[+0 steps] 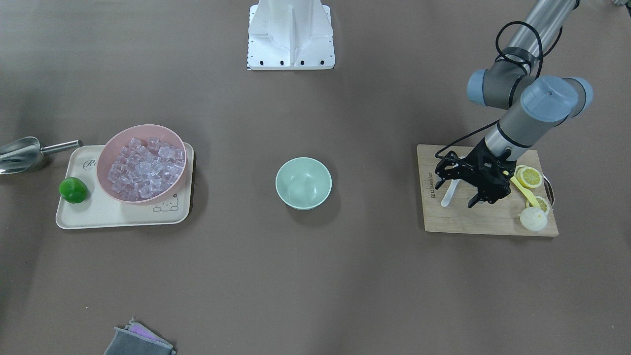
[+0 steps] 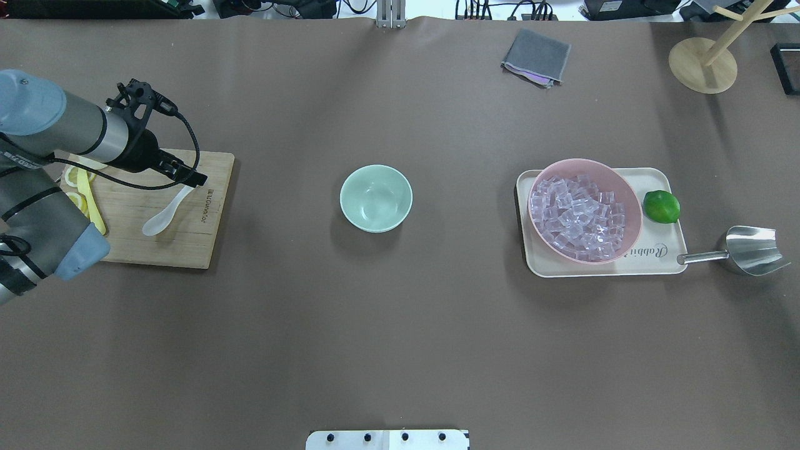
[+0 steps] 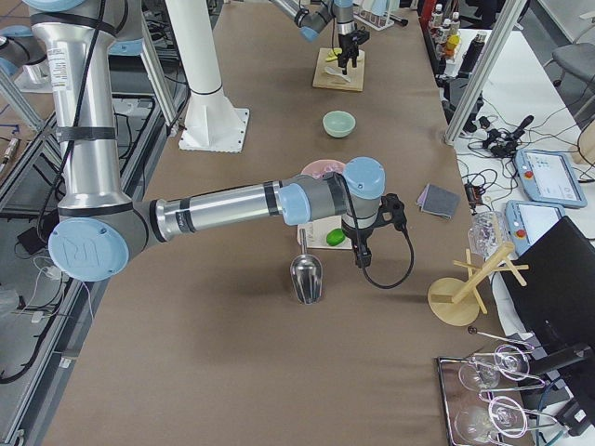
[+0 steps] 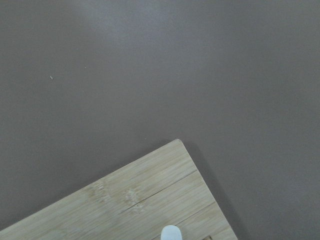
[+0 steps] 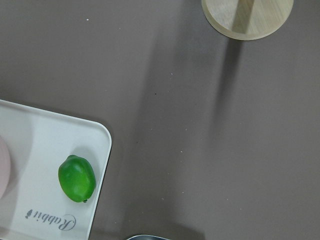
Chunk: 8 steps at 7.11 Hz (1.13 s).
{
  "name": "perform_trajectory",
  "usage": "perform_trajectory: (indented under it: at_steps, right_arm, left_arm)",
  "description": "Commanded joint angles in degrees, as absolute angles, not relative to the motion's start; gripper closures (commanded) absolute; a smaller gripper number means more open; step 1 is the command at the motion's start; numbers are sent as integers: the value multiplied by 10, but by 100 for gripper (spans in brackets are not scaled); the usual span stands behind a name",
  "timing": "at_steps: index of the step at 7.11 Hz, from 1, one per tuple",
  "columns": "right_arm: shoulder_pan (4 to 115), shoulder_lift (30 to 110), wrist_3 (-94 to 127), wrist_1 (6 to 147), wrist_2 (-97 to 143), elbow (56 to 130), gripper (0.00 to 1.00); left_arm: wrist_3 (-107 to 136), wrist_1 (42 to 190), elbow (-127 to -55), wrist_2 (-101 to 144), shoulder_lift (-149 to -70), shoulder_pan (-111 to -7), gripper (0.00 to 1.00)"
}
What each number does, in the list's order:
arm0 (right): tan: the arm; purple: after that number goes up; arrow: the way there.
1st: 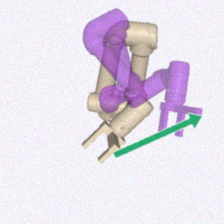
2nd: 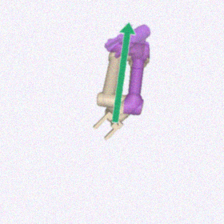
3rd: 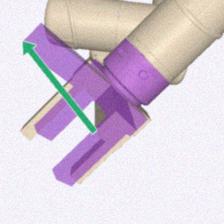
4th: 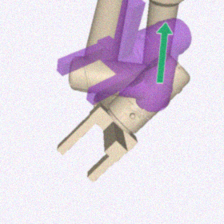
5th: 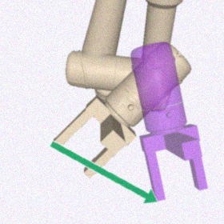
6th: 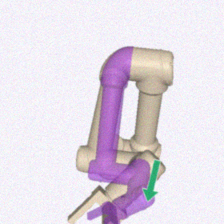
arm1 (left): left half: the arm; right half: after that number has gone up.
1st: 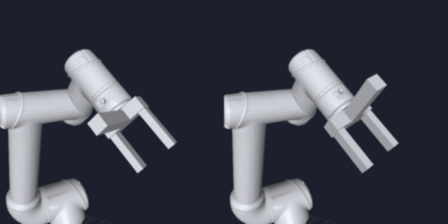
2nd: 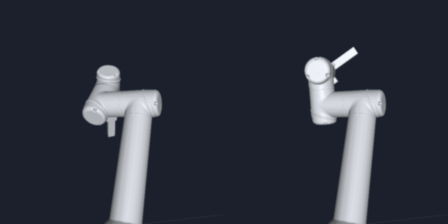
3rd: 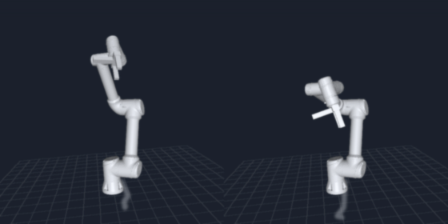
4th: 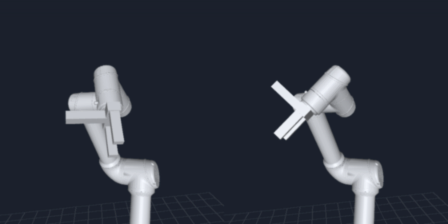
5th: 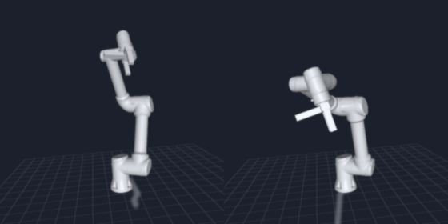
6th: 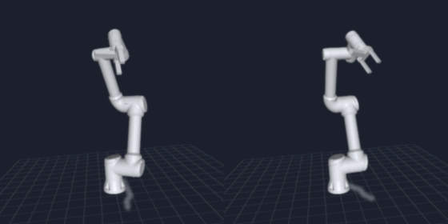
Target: Put spoon and ice into bowl
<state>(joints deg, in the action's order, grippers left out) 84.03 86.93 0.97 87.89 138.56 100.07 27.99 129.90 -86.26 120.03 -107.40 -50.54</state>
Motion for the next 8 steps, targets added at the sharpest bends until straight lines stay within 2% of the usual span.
perform_trajectory:
  at_steps: [1, 5, 7, 8]
  right_arm:
    - [839, 869, 11, 879, 1387, 1005, 0]
    - [830, 860, 17, 878, 1390, 1009, 0]
    - [828, 860, 17, 878, 1390, 1009, 0]
    - [827, 860, 17, 879, 1390, 1009, 0]
  left_arm:
    - [280, 1297, -862, 1202, -1071, -500, 33]
    - [280, 1297, -866, 1203, -1048, -492, 33]
    - [287, 1297, -867, 1203, -1045, -492, 44]
    - [288, 1298, -868, 1203, -1040, -488, 46]
